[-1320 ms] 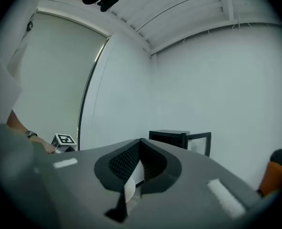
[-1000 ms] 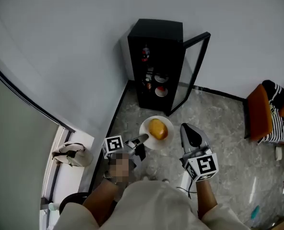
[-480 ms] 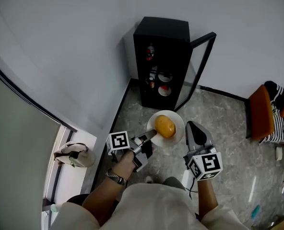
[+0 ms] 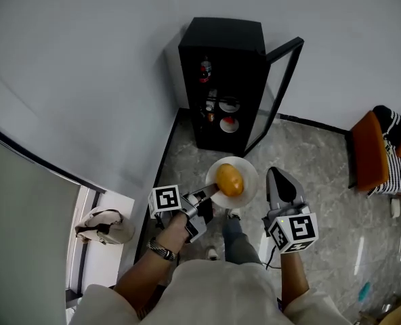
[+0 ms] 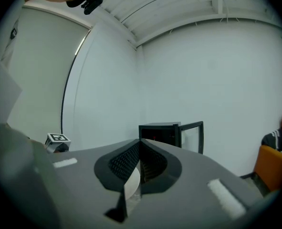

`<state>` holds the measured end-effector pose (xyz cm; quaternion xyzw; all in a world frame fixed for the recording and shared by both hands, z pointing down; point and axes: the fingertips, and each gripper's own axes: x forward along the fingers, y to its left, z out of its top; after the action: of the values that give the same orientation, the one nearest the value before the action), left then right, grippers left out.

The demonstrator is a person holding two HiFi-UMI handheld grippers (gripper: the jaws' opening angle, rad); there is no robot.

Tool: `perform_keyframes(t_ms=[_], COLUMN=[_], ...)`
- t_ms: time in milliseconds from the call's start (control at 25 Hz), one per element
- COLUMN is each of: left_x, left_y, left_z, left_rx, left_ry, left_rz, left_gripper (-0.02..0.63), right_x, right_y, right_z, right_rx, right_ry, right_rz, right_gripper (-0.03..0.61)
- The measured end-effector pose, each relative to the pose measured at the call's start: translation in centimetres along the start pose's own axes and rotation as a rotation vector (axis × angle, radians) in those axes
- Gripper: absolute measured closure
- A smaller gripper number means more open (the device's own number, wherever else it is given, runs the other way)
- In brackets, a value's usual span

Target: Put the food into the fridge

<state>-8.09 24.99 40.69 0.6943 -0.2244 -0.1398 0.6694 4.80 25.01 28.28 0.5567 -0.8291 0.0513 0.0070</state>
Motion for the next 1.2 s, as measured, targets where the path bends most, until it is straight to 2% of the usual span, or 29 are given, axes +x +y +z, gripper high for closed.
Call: perform_keyframes(t_ms=[400,560,840,1040,1200], left_x=[6.8,11.1,14.0,17.4,18.5], left_y=[-0.3,-1.2,-2.1,-2.0,-1.4], left_z=[7.8,12.4,15.6,19.1,20.4], left_rx=[0.019,0.01,0.016,-0.01,-0.033], left_ry=[-0.019,-0.036,-0.062,-0.088,-0.11], left_rz=[0.01,0.018,-0.004,0.011,0.022], left_gripper=[0.597,0.597,0.595,0.595,0.595], right_x=[10.0,15.3,18.5,22.5,24.2], right_y=[-8.0,-11.4,-13.0,-15.6,-16.0], right_z=[0.6,1.7,2.2,2.2,1.5], right_rx=[0.0,-0.015,-0.05,-0.048,-0.052], right_ry=[-0.021,-0.007,-0.013,0.012,0.033], right_rz=[0.0,0.021,0.046,0.074,0.095], right_gripper=[0.571,0.571,0.571,0.571,0.571])
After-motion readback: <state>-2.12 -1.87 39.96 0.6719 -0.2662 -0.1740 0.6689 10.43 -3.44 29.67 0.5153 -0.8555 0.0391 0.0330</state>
